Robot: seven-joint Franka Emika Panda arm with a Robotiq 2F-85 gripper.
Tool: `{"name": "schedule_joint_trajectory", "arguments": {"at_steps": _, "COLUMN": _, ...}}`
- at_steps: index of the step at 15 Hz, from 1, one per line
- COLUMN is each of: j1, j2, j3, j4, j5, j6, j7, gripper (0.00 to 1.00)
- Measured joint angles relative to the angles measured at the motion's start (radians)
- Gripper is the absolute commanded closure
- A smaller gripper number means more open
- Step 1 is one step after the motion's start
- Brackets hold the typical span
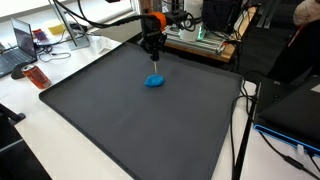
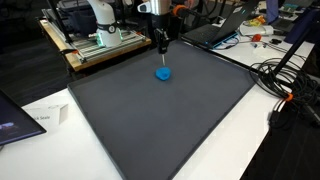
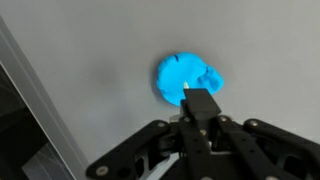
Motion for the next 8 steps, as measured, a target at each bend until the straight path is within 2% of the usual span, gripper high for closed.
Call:
{"name": "schedule_joint_trajectory", "arguments": {"at_steps": 4, "j1": 0.032, "j2": 0.001, "j3": -0.037, "j4": 0.023, "j5": 0.0, "j6": -0.018, "j7": 0.04, "gripper": 0.97}}
{"name": "schedule_joint_trajectory", "arguments": {"at_steps": 8, "j1": 0.091, "j2": 0.0, "j3": -0.112, "j4": 0.053, "j5": 0.0, "j6": -0.02, "j7": 0.075, "gripper": 0.97}}
